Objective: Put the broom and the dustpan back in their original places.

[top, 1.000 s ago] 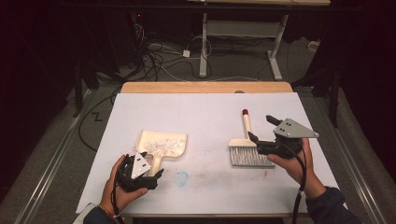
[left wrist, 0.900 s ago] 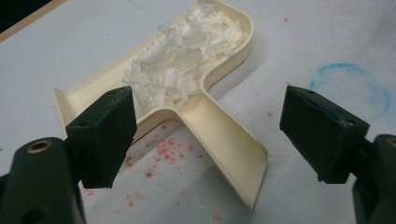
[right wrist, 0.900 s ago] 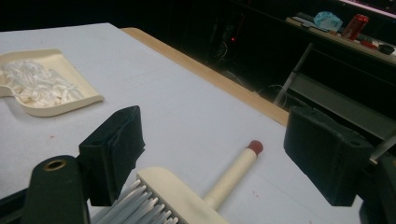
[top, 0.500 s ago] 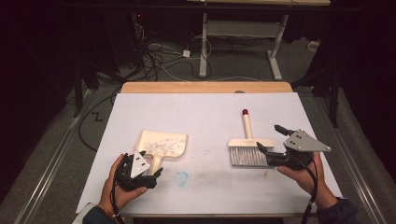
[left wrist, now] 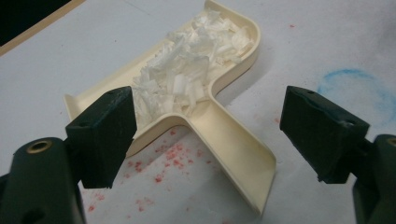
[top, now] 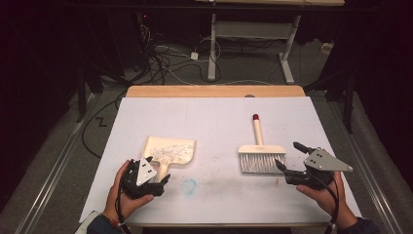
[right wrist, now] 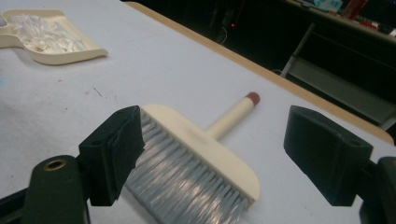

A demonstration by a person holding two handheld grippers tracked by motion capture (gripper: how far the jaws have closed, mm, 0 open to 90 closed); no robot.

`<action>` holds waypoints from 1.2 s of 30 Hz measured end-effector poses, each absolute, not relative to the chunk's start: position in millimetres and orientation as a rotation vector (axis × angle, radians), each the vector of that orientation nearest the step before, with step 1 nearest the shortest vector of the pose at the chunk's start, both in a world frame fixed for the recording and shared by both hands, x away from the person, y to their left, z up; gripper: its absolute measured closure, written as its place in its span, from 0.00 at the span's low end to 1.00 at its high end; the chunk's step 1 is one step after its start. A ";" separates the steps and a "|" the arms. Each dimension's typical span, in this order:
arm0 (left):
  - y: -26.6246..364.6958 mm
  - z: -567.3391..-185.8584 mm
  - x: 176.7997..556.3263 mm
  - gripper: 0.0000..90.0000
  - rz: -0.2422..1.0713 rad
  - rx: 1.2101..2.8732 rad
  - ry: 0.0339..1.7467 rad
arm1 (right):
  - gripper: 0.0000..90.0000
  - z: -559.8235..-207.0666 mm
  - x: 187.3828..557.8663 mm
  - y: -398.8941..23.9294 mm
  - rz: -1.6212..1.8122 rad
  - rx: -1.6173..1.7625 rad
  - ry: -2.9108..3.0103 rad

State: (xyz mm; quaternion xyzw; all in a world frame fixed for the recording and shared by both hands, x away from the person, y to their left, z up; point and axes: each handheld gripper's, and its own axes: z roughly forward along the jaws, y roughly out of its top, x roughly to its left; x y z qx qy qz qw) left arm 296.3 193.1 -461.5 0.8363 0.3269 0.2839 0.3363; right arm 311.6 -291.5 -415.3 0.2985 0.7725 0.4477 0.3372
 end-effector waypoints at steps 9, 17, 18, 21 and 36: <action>192.7 -461.1 299.3 0.20 0.748 2.163 0.858 | 0.22 -440.6 300.5 -304.5 1.074 0.871 2.017; 190.0 -460.6 298.0 0.20 0.766 2.157 0.847 | 0.21 -448.6 292.2 -304.7 1.069 0.861 2.016; 189.9 -460.5 298.1 0.19 0.771 2.156 0.848 | 0.20 -448.6 291.7 -304.3 1.064 0.858 2.013; 189.6 -460.2 298.2 0.19 0.778 2.157 0.844 | 0.18 -447.8 291.5 -302.8 1.056 0.830 2.034; 189.3 -460.6 295.3 0.19 0.769 2.159 0.836 | 0.18 -441.4 287.0 -302.0 1.073 0.815 2.012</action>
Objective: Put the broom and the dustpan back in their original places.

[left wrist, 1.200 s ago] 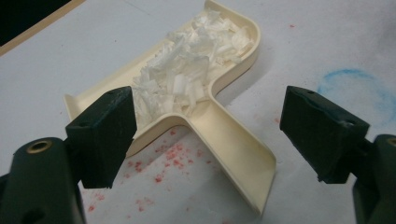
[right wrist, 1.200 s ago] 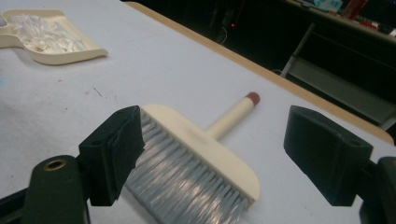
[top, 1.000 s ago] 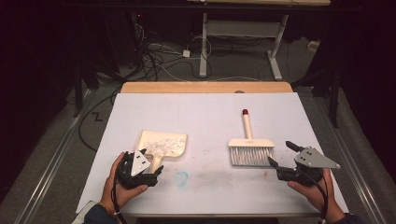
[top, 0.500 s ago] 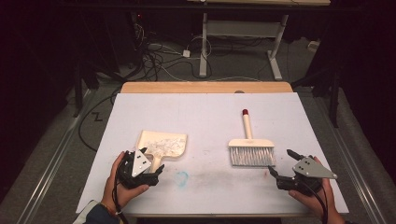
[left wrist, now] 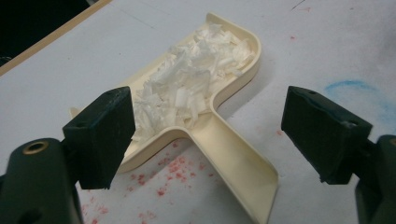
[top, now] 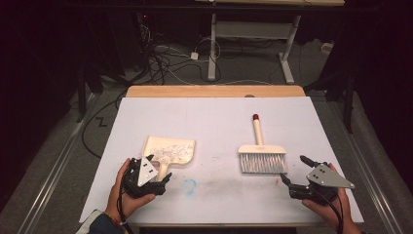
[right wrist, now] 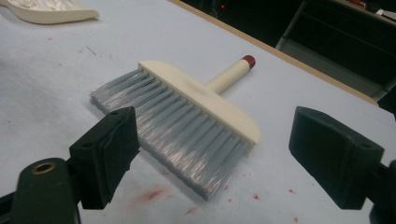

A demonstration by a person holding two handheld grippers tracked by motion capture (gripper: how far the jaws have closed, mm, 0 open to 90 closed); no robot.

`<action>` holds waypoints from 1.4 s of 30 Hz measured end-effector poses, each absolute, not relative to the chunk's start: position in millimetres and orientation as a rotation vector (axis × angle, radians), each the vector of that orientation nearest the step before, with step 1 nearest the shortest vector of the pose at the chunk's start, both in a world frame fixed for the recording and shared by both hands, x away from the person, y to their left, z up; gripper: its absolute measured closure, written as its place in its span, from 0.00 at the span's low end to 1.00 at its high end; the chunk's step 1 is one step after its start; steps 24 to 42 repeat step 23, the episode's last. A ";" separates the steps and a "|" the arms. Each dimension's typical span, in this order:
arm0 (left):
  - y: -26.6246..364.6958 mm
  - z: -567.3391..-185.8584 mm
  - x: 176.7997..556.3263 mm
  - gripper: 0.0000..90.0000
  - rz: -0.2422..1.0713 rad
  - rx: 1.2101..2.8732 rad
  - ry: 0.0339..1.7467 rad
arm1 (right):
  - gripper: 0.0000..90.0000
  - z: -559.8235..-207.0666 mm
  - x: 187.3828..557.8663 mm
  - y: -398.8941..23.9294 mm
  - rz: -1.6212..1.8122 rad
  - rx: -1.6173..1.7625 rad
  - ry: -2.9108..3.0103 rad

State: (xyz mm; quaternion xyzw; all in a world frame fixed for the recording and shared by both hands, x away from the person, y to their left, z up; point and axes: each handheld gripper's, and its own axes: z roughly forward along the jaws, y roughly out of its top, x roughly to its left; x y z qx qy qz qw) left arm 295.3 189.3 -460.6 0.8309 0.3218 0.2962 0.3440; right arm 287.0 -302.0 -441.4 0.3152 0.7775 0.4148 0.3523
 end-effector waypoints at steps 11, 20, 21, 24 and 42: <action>187.3 -461.8 296.6 0.19 0.766 2.175 0.832 | 0.18 -440.3 287.5 -305.8 1.071 0.822 2.012; 186.1 -459.8 300.0 0.19 0.779 2.170 0.831 | 0.18 -440.6 287.1 -308.6 1.067 0.828 2.007; 185.6 -459.8 300.4 0.19 0.777 2.171 0.828 | 0.18 -440.6 287.0 -309.4 1.067 0.832 2.006; 184.9 -459.8 300.9 0.19 0.780 2.169 0.829 | 0.18 -439.7 286.9 -310.9 1.075 0.841 1.999; 184.9 -459.8 300.9 0.19 0.780 2.169 0.829 | 0.18 -439.7 286.9 -310.9 1.075 0.841 1.999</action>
